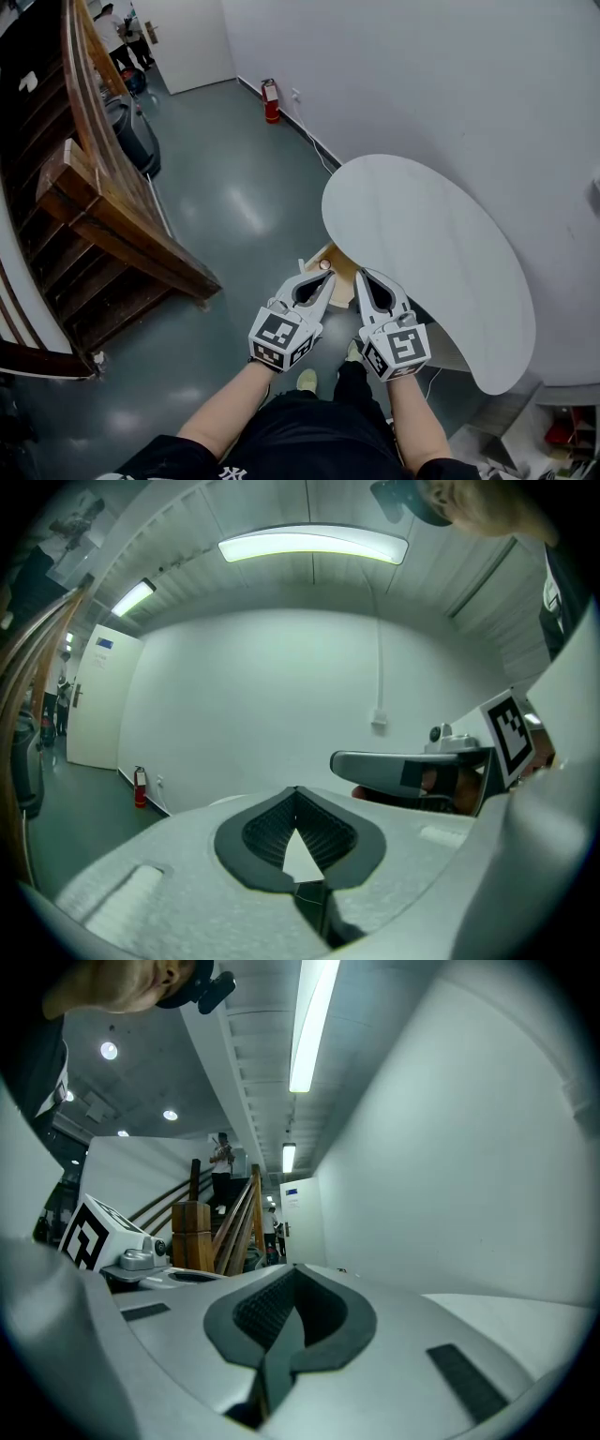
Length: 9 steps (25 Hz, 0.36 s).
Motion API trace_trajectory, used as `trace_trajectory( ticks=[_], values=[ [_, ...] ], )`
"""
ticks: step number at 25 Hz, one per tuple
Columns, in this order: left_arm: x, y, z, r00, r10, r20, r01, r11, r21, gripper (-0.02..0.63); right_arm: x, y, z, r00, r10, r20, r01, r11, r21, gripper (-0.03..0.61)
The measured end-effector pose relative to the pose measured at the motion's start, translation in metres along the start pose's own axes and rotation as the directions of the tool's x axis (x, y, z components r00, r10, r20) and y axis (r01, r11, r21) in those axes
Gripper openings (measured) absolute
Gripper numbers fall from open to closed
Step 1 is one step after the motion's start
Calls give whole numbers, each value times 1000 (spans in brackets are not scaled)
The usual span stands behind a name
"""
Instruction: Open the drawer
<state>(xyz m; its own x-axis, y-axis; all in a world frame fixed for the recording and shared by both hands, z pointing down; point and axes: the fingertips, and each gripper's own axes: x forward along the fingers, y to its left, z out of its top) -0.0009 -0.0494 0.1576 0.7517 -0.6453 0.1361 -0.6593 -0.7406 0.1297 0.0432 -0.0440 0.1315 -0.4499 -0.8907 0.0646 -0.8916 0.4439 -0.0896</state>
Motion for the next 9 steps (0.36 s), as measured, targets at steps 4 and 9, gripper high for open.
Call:
trace_trajectory(
  ticks=[4, 9],
  values=[
    [8, 3, 2, 1000, 1, -2, -1, 1000, 0, 9, 6, -5, 1, 1000, 2, -4, -2, 1000, -1, 14],
    [15, 8, 2, 1000, 8, 0, -8, 1000, -8, 9, 12, -10, 0, 1000, 4, -5, -4, 1000, -3, 14]
  ],
)
